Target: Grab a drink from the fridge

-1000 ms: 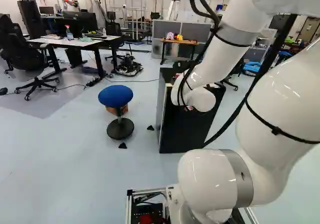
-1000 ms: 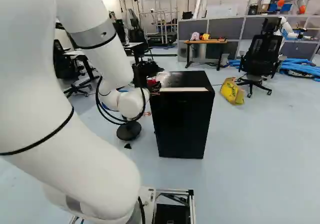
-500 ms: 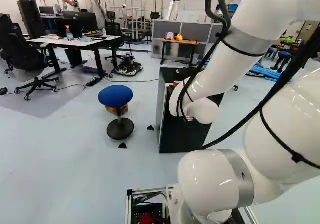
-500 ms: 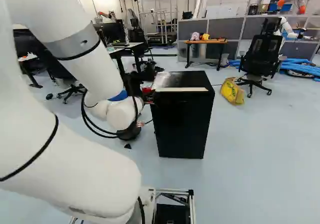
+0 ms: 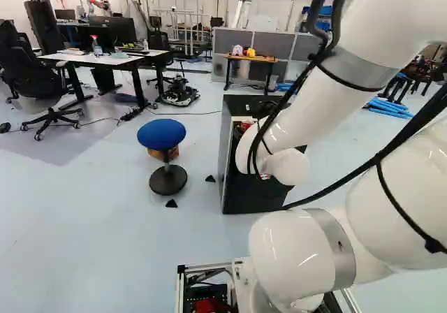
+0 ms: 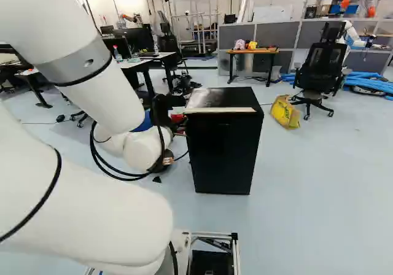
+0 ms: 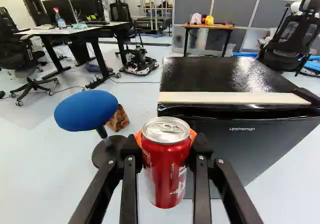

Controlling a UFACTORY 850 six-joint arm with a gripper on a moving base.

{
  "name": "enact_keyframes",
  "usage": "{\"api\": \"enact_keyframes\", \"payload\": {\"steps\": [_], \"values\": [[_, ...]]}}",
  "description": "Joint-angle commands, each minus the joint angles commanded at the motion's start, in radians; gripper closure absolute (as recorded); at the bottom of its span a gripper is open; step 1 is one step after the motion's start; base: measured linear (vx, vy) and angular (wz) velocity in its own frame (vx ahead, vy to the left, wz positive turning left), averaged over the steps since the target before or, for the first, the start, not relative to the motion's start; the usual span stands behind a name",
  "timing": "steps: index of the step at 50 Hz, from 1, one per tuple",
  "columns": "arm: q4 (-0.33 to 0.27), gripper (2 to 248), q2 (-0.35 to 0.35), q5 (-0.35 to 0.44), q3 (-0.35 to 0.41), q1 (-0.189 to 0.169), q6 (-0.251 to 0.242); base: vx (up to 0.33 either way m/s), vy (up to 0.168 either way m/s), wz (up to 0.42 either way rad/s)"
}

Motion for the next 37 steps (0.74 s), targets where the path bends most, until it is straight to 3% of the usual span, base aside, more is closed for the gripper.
{"api": "enact_keyframes", "payload": {"steps": [37], "values": [[0.002, 150, 0.006, -0.003, 0.006, 0.003, 0.000, 0.000, 0.000, 0.000]]}}
